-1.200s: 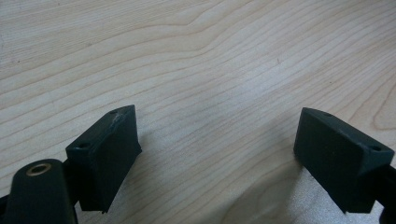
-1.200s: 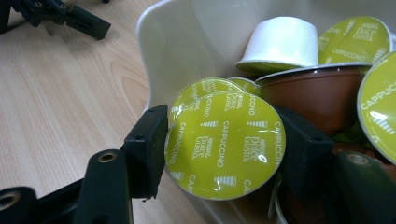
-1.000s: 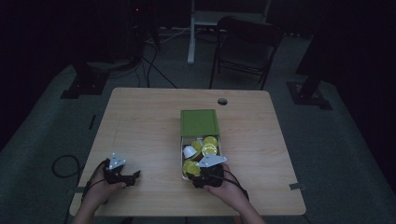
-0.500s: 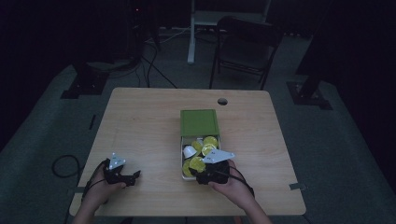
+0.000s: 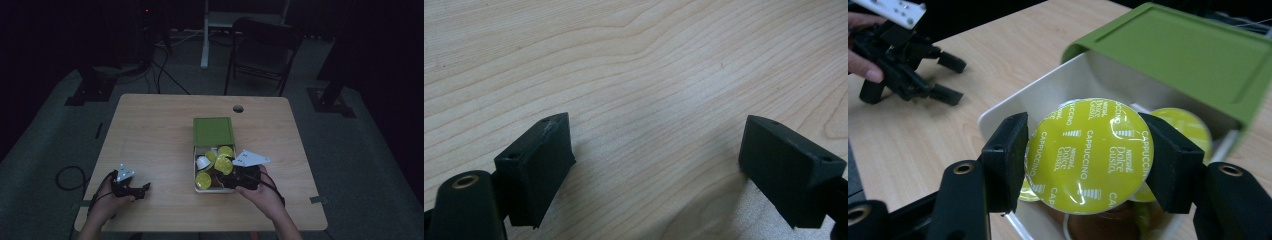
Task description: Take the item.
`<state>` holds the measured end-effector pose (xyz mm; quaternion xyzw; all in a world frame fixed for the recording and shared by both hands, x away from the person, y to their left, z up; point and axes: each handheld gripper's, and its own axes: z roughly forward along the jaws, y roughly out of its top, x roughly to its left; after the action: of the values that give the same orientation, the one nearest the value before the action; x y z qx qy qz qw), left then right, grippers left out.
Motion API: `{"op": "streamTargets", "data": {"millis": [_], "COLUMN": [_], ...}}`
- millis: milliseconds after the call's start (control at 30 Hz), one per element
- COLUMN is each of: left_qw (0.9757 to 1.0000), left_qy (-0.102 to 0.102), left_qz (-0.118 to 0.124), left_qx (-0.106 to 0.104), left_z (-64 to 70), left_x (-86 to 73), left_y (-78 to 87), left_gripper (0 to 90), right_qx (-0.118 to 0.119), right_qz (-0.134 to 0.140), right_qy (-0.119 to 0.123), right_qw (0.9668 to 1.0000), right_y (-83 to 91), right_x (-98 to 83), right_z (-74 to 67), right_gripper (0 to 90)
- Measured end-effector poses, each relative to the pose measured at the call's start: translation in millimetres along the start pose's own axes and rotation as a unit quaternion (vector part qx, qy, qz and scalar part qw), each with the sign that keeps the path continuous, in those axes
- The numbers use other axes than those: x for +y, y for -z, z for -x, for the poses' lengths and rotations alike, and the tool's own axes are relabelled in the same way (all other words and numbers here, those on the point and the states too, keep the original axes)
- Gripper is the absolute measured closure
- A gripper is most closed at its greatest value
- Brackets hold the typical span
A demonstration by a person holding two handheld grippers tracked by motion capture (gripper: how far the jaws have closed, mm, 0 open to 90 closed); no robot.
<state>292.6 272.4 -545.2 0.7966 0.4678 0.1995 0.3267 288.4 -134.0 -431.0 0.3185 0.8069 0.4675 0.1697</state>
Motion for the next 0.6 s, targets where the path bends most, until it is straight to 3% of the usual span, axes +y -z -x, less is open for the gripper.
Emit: {"op": "streamTargets", "data": {"millis": [600], "left_qw": [1.0000], "left_qy": [0.000], "left_qz": [-0.001], "left_qx": [0.000], "left_z": [0.0], "left_x": [0.1], "left_y": [0.1], "left_gripper": [14.4], "right_qx": [-0.056], "right_qz": [0.021], "right_qy": [-0.027], "right_qw": [0.9978], "right_y": [34.4], "right_x": [-10.0], "right_z": [36.3], "right_gripper": [40.1]}}
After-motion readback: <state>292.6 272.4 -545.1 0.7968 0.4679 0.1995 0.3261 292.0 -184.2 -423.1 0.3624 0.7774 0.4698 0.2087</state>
